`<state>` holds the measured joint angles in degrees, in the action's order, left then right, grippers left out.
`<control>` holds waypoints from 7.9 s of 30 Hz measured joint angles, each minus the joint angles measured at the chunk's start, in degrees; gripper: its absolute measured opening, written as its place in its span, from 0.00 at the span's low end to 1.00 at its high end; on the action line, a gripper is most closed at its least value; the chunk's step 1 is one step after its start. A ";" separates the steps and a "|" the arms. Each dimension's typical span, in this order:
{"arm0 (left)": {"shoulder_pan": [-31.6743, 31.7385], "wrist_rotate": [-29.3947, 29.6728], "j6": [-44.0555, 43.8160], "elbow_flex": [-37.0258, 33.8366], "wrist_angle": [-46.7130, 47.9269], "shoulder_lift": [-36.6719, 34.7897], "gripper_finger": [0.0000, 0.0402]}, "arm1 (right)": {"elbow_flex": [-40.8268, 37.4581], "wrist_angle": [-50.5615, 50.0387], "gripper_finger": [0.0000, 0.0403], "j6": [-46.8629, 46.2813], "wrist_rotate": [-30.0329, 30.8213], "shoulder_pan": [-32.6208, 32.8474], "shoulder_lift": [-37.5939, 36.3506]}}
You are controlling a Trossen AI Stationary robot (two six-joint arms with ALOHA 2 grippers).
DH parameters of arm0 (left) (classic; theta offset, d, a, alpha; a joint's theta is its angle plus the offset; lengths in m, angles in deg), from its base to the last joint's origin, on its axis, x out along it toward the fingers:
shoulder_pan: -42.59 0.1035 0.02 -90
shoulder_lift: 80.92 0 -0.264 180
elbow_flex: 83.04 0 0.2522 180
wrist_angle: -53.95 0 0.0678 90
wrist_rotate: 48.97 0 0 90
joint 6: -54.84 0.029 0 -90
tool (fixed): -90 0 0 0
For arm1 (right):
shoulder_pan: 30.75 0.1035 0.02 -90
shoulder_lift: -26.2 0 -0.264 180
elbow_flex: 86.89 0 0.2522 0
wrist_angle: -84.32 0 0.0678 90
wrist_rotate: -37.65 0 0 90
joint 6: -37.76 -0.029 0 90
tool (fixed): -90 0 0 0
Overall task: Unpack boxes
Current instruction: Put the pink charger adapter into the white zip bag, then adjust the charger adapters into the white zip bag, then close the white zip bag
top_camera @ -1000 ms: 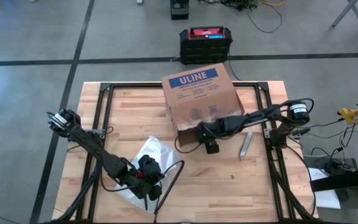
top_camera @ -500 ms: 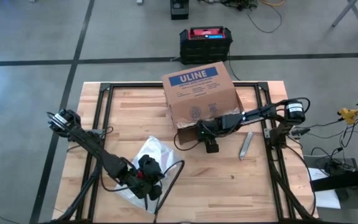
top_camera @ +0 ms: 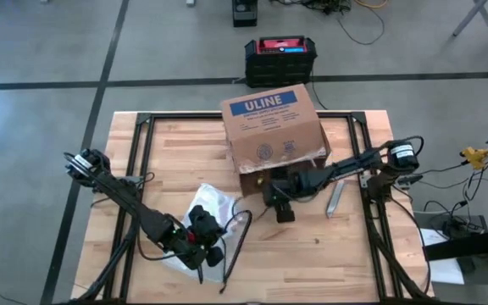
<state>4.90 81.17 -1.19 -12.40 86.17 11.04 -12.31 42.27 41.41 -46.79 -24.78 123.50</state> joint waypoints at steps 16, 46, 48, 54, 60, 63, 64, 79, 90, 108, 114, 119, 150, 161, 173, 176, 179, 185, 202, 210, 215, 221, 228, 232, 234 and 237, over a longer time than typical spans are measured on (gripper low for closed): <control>-0.51 -4.85 4.39 0.00 -4.51 -0.02 0.00 | 5.39 34.14 0.44 -5.79 0.51 15.03 9.67; -0.54 -5.31 7.69 -0.02 0.88 -0.22 0.00 | 25.83 6.48 0.78 -5.52 18.80 15.91 17.42; -0.64 -5.48 8.89 -0.02 0.81 -0.22 0.00 | 25.81 2.72 0.73 -8.38 14.16 16.61 16.53; -0.89 -11.19 13.27 -0.02 0.74 -0.22 0.00 | 22.00 8.48 0.46 -10.21 8.05 18.91 17.61; -1.53 -12.70 17.10 -0.02 0.87 -0.09 0.00 | 21.31 19.65 0.08 -6.66 4.66 19.19 23.55; -2.10 -12.72 20.35 -0.02 1.09 0.34 0.00 | 21.67 26.68 0.03 -3.76 2.49 18.32 27.39; -2.14 -12.88 21.21 -0.02 1.17 0.52 0.00 | 22.20 27.92 0.03 -3.42 3.65 17.97 28.18; -3.16 -17.13 25.34 -0.04 3.69 1.09 0.00 | 24.82 19.01 0.00 -1.48 10.95 17.41 24.52; -3.15 -17.21 24.01 -0.04 1.00 1.51 0.00 | 24.74 24.94 0.00 -4.07 8.83 18.33 28.23; -3.15 -17.21 21.99 -0.09 -0.54 6.36 0.00 | 24.90 28.23 0.00 -3.38 12.59 16.42 27.89; -3.19 -17.23 21.11 -0.09 -0.94 6.36 0.00 | 24.91 22.14 0.00 -5.36 12.49 18.17 26.49; -3.19 -17.24 21.03 -0.09 -1.29 6.36 0.00 | 24.68 19.13 0.00 -5.88 13.33 18.00 27.25; -3.30 -16.64 25.48 -0.07 -1.64 6.34 0.03 | 24.41 32.38 0.00 -4.87 3.94 18.44 29.32; -3.15 -14.70 25.51 -0.07 15.67 3.44 0.03 | 24.60 35.76 0.00 -2.75 7.69 16.29 28.28; -3.02 -9.33 25.63 -0.07 6.90 -1.27 0.03 | 24.64 28.32 0.00 -4.67 2.76 17.40 26.69; -3.02 -11.04 24.94 -0.07 4.35 -0.93 0.03 | 24.39 24.92 0.00 -6.67 4.71 17.36 26.69; -3.02 -11.12 24.01 -0.07 2.00 -0.58 0.03 | 23.75 25.40 0.00 -6.83 5.84 17.30 26.69; -3.05 -13.02 22.97 -0.07 -2.05 0.87 0.09 | 23.40 26.01 0.00 -6.58 11.37 16.80 26.69; -4.04 -21.22 16.19 1.70 -1.40 -0.85 0.53 | 23.40 16.62 0.00 -6.52 11.93 17.56 22.24; -7.88 -21.22 10.13 1.60 -1.40 -0.50 0.49 | 22.52 13.81 0.00 -10.44 12.74 18.15 24.69; -10.31 -19.63 8.16 1.60 -2.51 0.65 0.45 | 22.46 19.10 0.00 -9.11 18.81 17.35 26.71; -12.77 -19.03 6.95 1.54 -8.69 5.21 0.41 | 22.44 16.73 0.00 -10.28 20.24 18.78 24.97; -14.93 -18.67 6.95 4.92 -17.00 14.43 0.39 | 22.49 10.37 0.00 -16.40 19.56 23.83 22.19; -15.30 -24.37 5.20 9.60 -10.59 18.96 0.39 | 22.81 11.35 0.00 -19.09 17.83 26.01 21.86; -15.29 -27.19 2.92 12.85 -4.07 19.94 0.39 | 22.81 11.56 0.00 -20.70 16.73 26.67 22.18; -15.74 -27.62 2.11 17.91 5.55 20.37 0.39 | 22.79 11.95 0.00 -22.22 16.81 27.02 22.77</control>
<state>-10.83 53.54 0.92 5.51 91.72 31.41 10.48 54.22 19.19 -29.98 2.25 146.27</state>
